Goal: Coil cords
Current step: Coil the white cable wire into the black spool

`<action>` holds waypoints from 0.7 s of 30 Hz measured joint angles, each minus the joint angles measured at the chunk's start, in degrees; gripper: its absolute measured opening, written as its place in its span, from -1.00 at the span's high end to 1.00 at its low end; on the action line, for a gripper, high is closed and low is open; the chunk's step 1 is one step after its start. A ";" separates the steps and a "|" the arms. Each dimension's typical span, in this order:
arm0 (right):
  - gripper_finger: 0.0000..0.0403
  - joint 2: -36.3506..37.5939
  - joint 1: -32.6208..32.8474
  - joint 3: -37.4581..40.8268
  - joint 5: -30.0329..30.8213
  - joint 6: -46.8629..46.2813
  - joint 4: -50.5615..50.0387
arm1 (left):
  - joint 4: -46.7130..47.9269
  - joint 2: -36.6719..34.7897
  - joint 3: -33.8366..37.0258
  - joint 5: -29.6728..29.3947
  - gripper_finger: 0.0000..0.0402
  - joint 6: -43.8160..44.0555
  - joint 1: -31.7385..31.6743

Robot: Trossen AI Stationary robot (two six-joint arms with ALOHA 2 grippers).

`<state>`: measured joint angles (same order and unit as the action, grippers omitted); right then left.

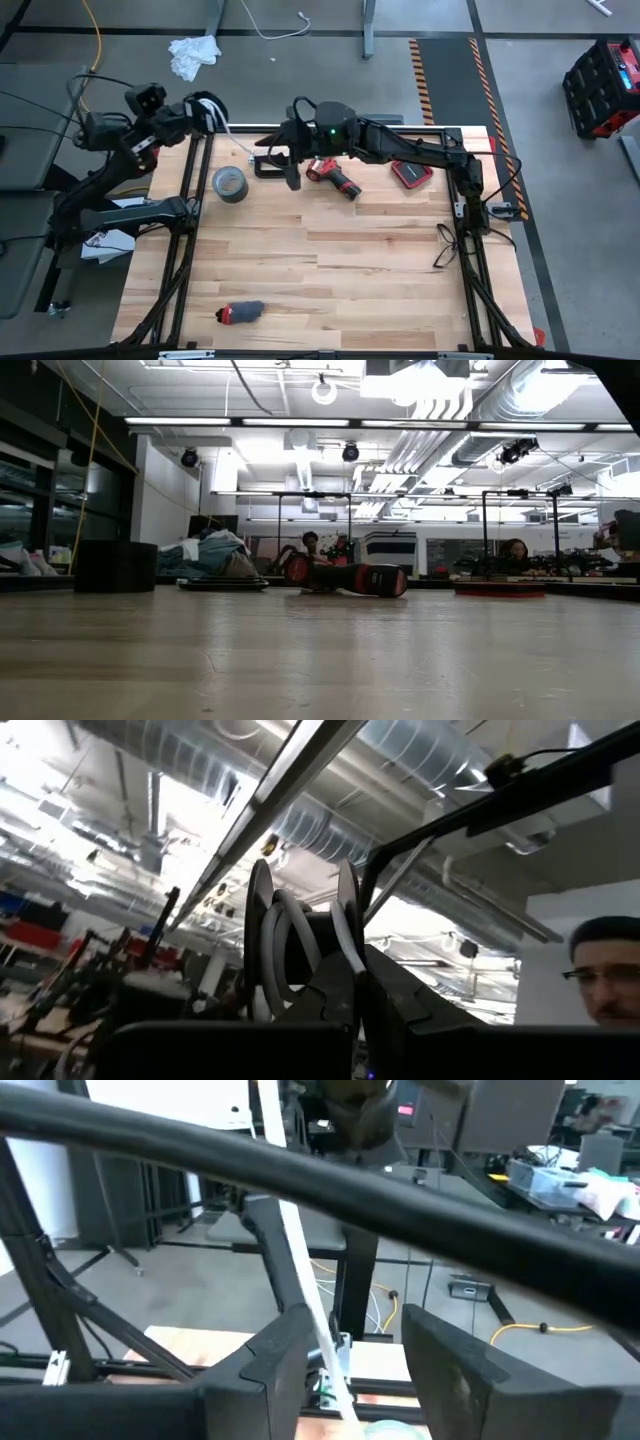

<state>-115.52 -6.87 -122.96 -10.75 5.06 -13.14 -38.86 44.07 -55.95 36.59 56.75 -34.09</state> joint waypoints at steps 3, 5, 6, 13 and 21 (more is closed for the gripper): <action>0.23 -0.01 0.00 0.00 -0.37 0.65 -0.32 | 0.92 -0.04 -1.66 -0.01 1.00 -0.45 0.00; 0.23 -0.37 0.02 0.00 -0.39 1.33 0.15 | 3.00 -0.07 -2.64 -0.01 1.00 -1.29 0.00; 0.23 -0.46 0.02 0.00 -0.49 1.14 0.27 | 4.18 -0.06 -3.00 -0.08 1.00 -1.95 0.00; 0.23 -0.48 1.22 0.00 -3.26 -1.38 2.67 | 6.17 1.54 -3.21 -1.93 1.00 -4.84 -0.02; 0.23 -0.43 1.58 0.00 -6.16 -3.07 5.98 | 6.13 2.80 -3.18 -1.95 1.00 -3.56 0.00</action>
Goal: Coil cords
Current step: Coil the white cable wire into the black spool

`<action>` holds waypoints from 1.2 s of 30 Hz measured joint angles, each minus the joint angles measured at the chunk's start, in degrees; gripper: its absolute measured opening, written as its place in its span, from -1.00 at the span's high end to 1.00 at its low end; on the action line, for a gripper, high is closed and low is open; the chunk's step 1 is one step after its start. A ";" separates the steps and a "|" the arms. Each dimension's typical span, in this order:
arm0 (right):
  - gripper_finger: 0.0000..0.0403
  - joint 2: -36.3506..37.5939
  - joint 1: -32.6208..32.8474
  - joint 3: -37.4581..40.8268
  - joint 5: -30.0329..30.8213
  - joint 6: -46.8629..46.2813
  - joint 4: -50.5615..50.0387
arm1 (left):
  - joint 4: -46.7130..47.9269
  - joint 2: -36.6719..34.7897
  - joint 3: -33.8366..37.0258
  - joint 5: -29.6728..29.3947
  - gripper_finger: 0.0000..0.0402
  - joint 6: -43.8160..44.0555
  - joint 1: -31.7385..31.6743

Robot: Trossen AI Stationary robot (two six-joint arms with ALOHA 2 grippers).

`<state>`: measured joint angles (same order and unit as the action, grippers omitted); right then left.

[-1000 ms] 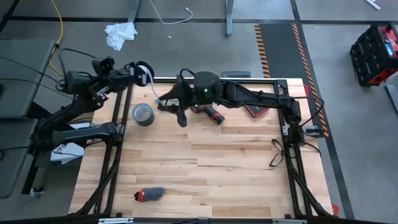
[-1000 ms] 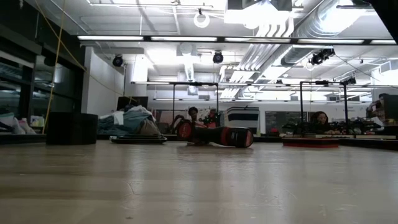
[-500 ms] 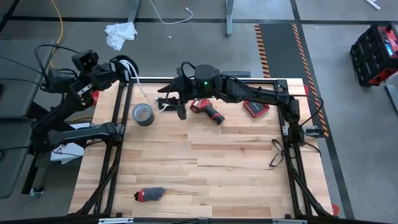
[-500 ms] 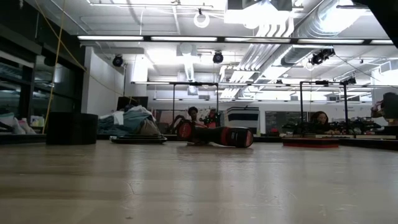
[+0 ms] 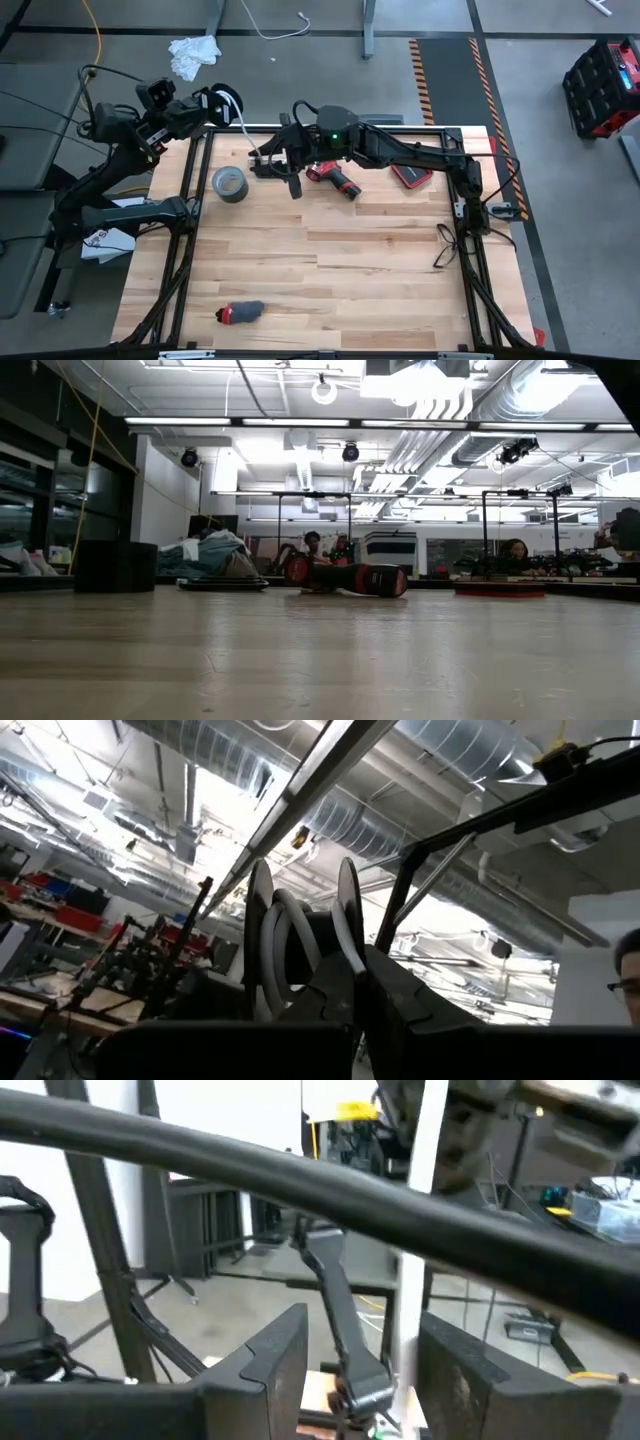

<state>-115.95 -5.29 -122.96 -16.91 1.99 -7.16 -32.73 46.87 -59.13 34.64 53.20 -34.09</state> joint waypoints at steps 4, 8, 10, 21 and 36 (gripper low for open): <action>0.23 -0.10 -0.63 0.02 0.33 1.48 -1.56 | -1.00 -0.33 0.00 -0.03 1.00 0.46 -0.02; 0.23 -0.07 -1.08 0.01 1.17 3.16 -4.77 | -1.79 -0.43 0.00 -0.27 1.00 0.74 0.00; 0.23 -0.10 -1.10 0.02 1.98 4.22 -5.41 | -1.75 -0.41 0.00 -0.29 1.00 0.74 0.00; 0.23 -0.74 -0.66 0.02 3.98 4.50 -5.59 | -1.75 -0.37 0.00 -0.81 1.00 0.69 0.00; 0.47 -1.19 -0.66 0.01 4.85 5.62 -8.52 | -1.66 -0.37 0.00 -0.86 1.00 0.67 -0.02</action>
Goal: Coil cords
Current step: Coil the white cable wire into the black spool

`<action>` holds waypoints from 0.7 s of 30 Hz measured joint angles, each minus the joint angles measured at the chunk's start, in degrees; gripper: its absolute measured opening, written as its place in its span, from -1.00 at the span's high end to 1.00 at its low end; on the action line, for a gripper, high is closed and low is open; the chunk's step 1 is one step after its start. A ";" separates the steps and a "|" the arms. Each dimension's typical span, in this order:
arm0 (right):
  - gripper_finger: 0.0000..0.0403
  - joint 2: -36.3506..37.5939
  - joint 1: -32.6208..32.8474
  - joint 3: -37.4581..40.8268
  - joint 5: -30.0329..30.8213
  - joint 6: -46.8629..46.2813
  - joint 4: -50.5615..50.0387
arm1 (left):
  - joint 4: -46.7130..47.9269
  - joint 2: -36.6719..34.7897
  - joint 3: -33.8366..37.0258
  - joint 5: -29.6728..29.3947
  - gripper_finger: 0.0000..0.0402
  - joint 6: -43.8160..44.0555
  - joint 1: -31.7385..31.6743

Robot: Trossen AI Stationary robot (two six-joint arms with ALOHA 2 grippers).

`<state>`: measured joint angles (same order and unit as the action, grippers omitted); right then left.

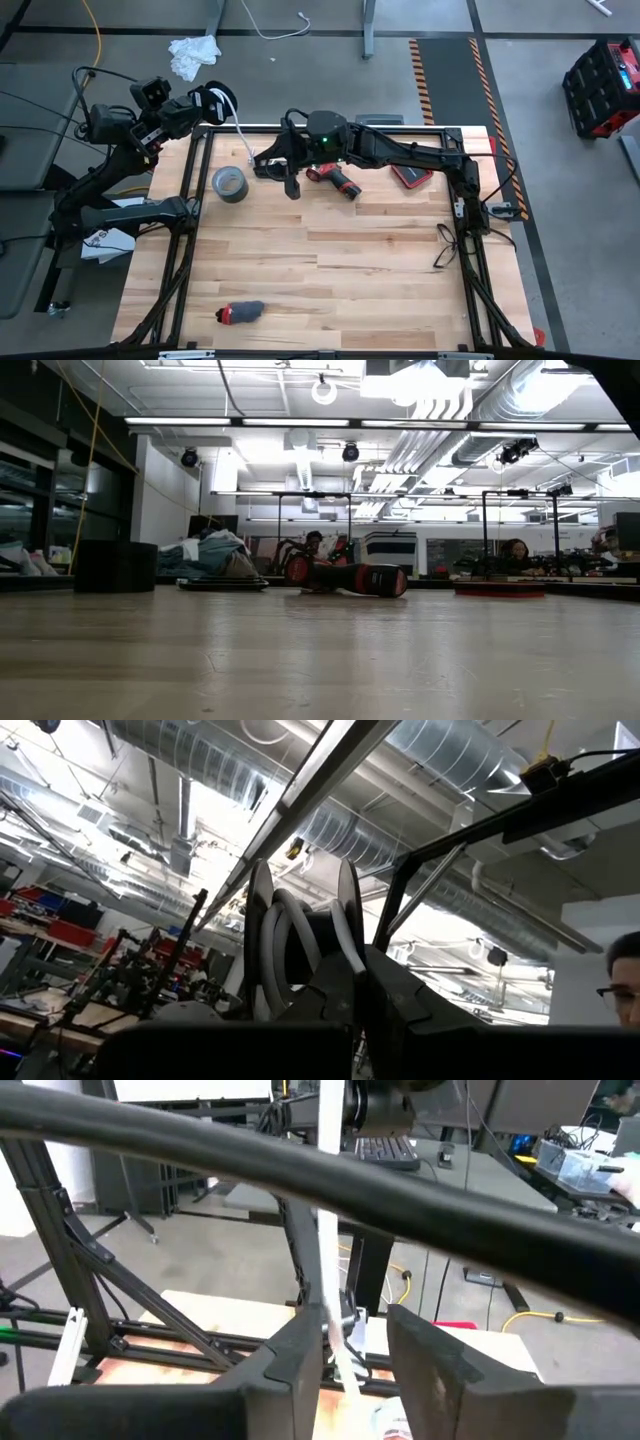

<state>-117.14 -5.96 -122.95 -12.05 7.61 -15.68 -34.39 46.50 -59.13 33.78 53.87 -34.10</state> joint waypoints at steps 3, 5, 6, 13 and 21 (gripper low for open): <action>0.50 0.00 0.02 0.01 0.00 0.15 -0.07 | 0.02 0.00 0.00 0.00 1.00 0.00 0.02; 0.50 0.00 0.00 0.01 0.00 0.15 0.01 | 0.02 0.00 0.00 0.00 1.00 -0.02 0.00; 0.50 0.00 0.00 -0.01 0.00 0.16 0.02 | 0.02 0.00 0.00 0.00 1.00 -0.02 0.02; 0.70 0.00 0.00 0.00 -0.01 0.16 -0.35 | 0.04 0.00 0.00 0.00 1.00 -0.02 0.02; 0.96 0.00 0.00 0.01 -0.02 0.34 -1.12 | 0.04 0.00 0.00 0.02 1.00 -0.02 0.01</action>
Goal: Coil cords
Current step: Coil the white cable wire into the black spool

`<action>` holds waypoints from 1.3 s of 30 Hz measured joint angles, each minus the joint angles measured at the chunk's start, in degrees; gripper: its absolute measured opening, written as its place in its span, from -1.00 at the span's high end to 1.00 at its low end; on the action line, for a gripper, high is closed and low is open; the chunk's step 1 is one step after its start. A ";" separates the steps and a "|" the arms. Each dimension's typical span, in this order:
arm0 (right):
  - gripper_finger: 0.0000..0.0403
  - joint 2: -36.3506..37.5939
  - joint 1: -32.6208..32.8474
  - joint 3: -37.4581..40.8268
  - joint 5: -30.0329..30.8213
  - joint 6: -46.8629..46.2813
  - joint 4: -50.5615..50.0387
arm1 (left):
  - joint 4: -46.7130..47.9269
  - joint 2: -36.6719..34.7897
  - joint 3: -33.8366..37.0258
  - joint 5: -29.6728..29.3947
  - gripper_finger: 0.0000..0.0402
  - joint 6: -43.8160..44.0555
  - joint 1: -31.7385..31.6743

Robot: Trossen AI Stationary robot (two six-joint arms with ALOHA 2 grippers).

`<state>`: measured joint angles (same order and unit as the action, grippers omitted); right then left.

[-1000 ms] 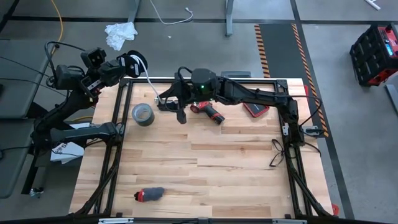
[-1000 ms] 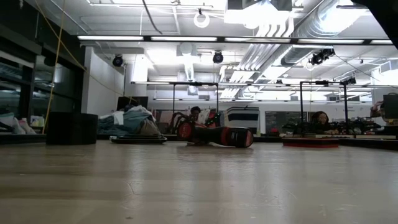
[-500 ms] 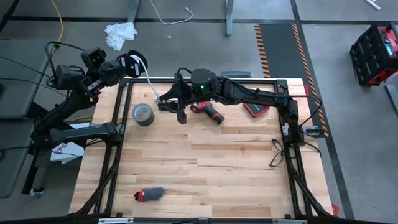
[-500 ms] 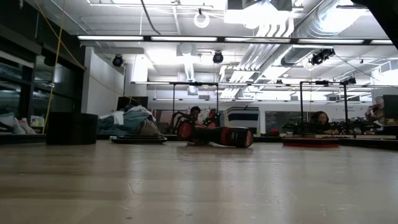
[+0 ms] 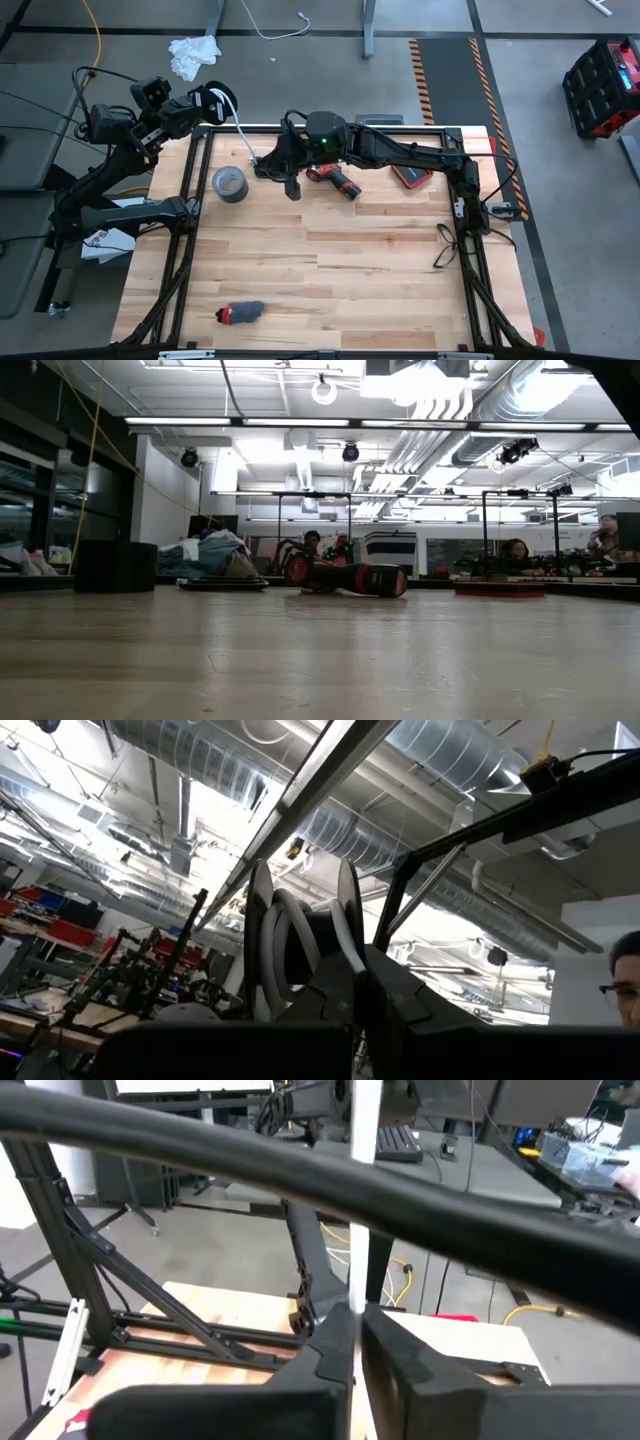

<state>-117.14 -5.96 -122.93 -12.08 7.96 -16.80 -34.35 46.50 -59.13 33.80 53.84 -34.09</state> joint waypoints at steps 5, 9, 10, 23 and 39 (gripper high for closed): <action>0.99 0.02 0.87 -0.01 0.10 0.06 1.44 | 0.74 0.74 0.00 -3.51 1.00 0.28 0.07; 0.99 0.13 2.03 0.00 2.70 2.99 3.08 | -0.30 3.63 -0.04 -6.78 1.00 6.03 1.20; 0.99 0.10 2.16 0.00 3.32 3.59 3.96 | -0.22 4.31 -0.03 -7.59 1.00 8.36 1.51; 1.00 0.58 2.10 -0.02 13.57 8.65 12.96 | 26.71 4.16 -8.33 -16.58 1.00 23.75 6.80; 1.00 0.11 2.29 -0.07 15.03 10.53 21.80 | 31.83 9.18 -13.03 -26.20 1.00 26.11 16.80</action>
<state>-117.04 -3.66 -123.00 2.95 18.49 5.00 -2.52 55.69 -72.16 7.60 79.95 -17.29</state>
